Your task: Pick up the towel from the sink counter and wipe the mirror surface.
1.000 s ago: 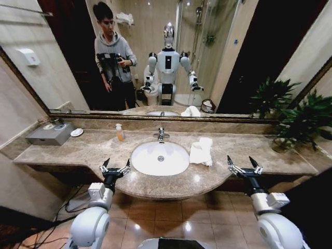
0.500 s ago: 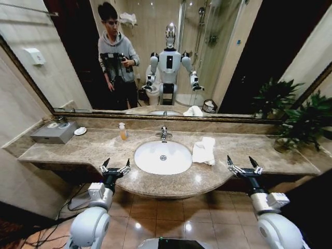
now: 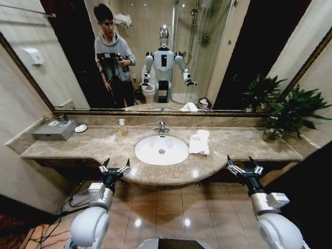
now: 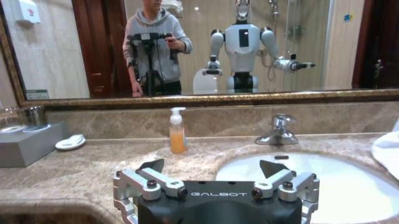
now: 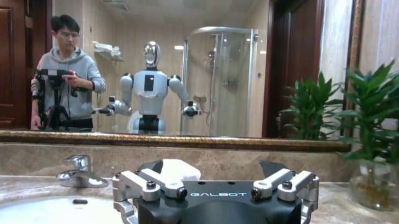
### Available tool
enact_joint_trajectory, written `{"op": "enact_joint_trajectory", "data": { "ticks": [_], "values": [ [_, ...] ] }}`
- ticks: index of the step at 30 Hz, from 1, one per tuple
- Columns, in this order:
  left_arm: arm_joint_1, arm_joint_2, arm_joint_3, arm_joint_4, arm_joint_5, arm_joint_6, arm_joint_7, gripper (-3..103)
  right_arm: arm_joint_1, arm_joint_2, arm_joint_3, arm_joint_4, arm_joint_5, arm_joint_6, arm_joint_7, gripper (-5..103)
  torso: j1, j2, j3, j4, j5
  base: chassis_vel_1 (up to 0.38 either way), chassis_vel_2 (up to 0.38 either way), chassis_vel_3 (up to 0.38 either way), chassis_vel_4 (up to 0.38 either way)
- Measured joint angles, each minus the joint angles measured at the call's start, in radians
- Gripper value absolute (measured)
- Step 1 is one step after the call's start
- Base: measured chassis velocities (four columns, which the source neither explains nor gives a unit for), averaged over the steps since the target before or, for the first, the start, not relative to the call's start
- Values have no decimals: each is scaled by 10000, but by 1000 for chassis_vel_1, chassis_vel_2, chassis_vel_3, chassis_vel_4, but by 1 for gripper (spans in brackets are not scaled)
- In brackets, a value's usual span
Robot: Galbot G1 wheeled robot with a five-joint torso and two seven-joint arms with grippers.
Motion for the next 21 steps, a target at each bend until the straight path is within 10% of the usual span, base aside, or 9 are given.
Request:
{"op": "enact_joint_trajectory", "data": {
  "ticks": [21],
  "values": [
    [-1, 0, 2, 0, 0, 0, 0, 100, 0, 0, 1, 0, 0, 0, 0, 100, 3, -1, 1, -3, -1, 188, -193, -195, 192]
  ]
}}
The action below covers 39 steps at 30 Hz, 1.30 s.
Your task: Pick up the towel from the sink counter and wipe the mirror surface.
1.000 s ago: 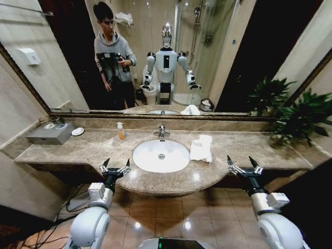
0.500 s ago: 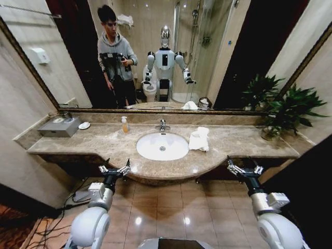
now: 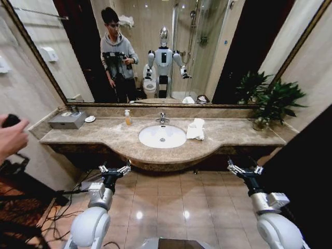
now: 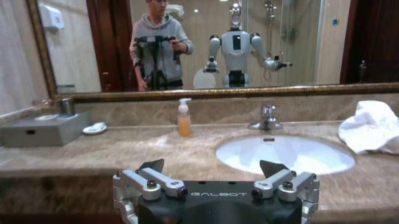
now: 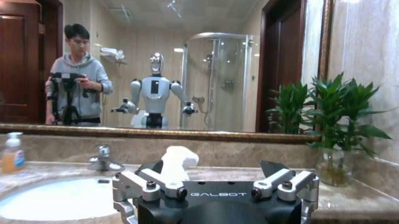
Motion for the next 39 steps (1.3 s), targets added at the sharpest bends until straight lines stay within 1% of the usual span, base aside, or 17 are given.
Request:
{"op": "enact_joint_trajectory", "data": {
  "ticks": [1, 2, 5, 6, 8, 9, 11, 12, 14, 15, 17, 19, 20, 21, 25, 31, 39],
  "values": [
    [2, -1, -1, 0, 0, 0, -1, 100, 2, 0, 0, 0, 0, 0, 0, 100, -1, 0, 0, 5, 9, 282, -239, -241, 279],
    [1, 0, 0, -1, 0, 0, -1, 100, 0, 0, 0, -1, 0, 0, 0, 100, -2, 1, -1, -1, 17, 268, -239, -241, 235],
    [0, 0, 0, 0, 0, 0, -1, 100, 0, 0, 1, 1, 0, 0, 0, 100, -3, 2, -2, -4, -5, 232, -258, -241, 239],
    [1, 0, -2, 0, 0, 0, -1, 100, 0, 0, 0, -1, 0, 0, 1, 100, -2, 1, -1, -2, 15, 264, -257, -245, 240],
    [0, 0, -2, 0, 0, 0, -1, 100, 1, 0, 0, 0, 0, 0, 0, 100, 0, 1, 0, 1, 12, 240, -228, -255, 240],
    [1, 0, -2, 0, 0, 0, -1, 100, 1, 0, 0, 1, 0, 0, 0, 100, 0, 1, -1, 3, 1, 240, -224, -224, 229],
    [0, 0, 0, 0, 0, 0, -1, 100, 1, 0, 0, 1, 0, 0, 0, 100, 0, 1, -1, 0, 5, 260, -224, -258, 226],
    [0, 0, 0, 0, 0, 0, 0, 100, 1, 0, 0, 0, 0, 0, 0, 100, 2, 0, 0, -4, 17, 251, -242, -258, 226],
    [-2, 1, -1, 0, 0, 0, 0, 100, 0, 0, 0, 0, 0, 0, 0, 100, 3, 0, 0, -2, -4, 244, -265, -251, 246],
    [-2, 1, -1, 0, 0, 0, 0, 100, 0, 0, 0, 0, 0, 0, 0, 100, 3, 0, 0, -2, -4, 238, -265, -251, 252],
    [1, 0, -1, 0, 0, 0, -1, 100, 0, 0, -1, 0, 0, 0, 0, 100, -4, 3, -2, 4, 12, 208, -233, -208, 230],
    [2, 0, -1, 0, 0, 0, 0, 100, -1, 0, -1, 0, 0, 0, 0, 100, -7, 5, -3, -2, 13, 158, -190, -205, 152],
    [3, -1, -2, 0, 0, 0, -1, 100, -1, 0, -2, 0, 0, 0, 0, 100, -8, 5, -3, 1, 2, 67, -66, -139, 152],
    [2, 0, -2, 0, 0, 0, -1, 100, -2, 0, -2, 0, 0, 0, 0, 100, -8, 5, -3, -3, 0, 67, 27, -92, 79],
    [-1, 0, -1, 0, 0, 0, 0, 100, 0, 0, -2, 0, 0, 0, 0, 100, -1, 2, 0, -4, 12, -8, 4, -34, 19],
    [-4, 0, -1, 0, 0, 0, 0, 100, 6, 0, -2, 0, 0, 0, 0, 100, 16, -5, 4, 5, 7, -63, 23, 69, -32],
    [0, 0, -1, 0, 0, 0, 0, 100, 0, 0, -2, 0, 0, 0, 0, 100, -1, -1, 0, -3, 6, 3, 2, 6, -12]
  ]
}}
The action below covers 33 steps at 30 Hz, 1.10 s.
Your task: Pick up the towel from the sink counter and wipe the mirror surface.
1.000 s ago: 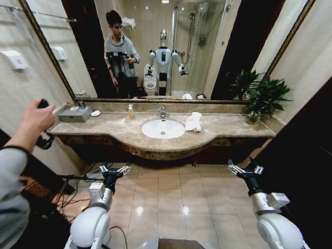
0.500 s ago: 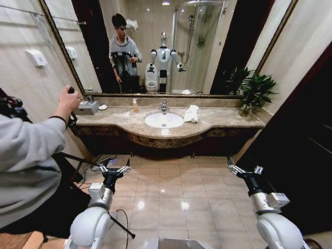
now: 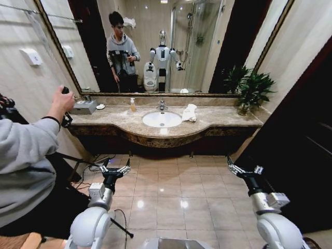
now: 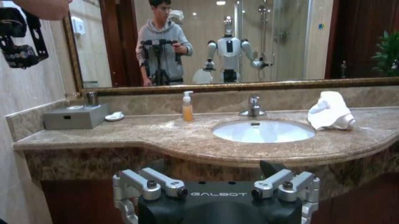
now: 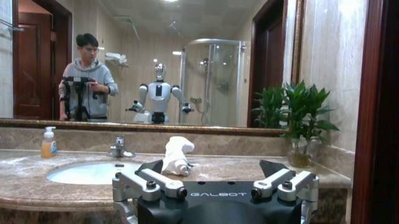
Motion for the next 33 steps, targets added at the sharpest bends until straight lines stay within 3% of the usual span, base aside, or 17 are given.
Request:
{"op": "enact_joint_trajectory", "data": {
  "ticks": [33],
  "values": [
    [-1, 0, 0, 0, 0, 0, 0, 100, 1, 0, 0, 0, 0, 0, 0, 100, 4, 0, 1, 2, 1, 23, -36, -17, 33]
  ]
}}
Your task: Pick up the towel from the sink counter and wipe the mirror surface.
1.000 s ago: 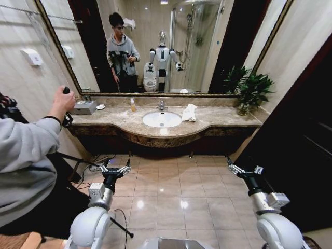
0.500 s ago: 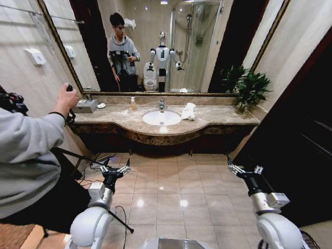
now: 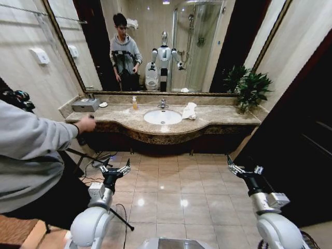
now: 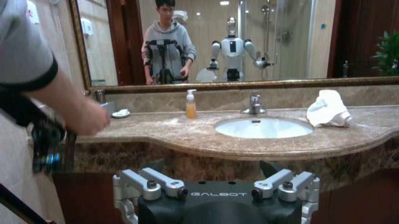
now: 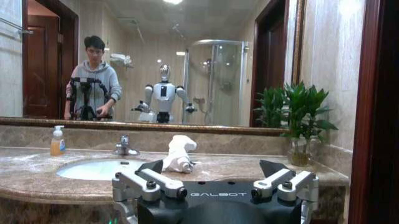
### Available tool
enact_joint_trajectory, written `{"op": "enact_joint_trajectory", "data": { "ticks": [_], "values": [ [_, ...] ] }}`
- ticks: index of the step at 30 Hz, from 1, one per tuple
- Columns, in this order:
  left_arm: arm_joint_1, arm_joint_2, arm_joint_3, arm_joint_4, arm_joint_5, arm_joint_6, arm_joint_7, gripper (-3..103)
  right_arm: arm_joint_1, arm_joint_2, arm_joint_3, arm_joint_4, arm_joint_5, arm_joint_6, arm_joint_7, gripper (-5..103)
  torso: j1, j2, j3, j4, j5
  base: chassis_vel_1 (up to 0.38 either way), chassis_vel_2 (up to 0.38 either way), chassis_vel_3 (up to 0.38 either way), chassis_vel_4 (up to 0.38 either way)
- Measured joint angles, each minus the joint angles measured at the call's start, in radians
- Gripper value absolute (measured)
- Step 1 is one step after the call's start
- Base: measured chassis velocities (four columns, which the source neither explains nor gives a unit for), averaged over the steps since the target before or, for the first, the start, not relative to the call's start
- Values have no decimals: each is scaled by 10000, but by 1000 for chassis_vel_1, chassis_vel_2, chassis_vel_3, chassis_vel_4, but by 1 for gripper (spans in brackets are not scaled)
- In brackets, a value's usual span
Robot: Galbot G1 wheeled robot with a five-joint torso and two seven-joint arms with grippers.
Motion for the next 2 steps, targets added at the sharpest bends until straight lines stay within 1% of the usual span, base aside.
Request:
{"op": "enact_joint_trajectory", "data": {
  "ticks": [2],
  "values": [
    [0, 0, 0, 0, 0, 0, 0, 100, 0, 0, 0, 0, 0, 0, 0, 100, -1, 0, 0, -1, 0, 0, 0, 0, 0]
  ]
}}
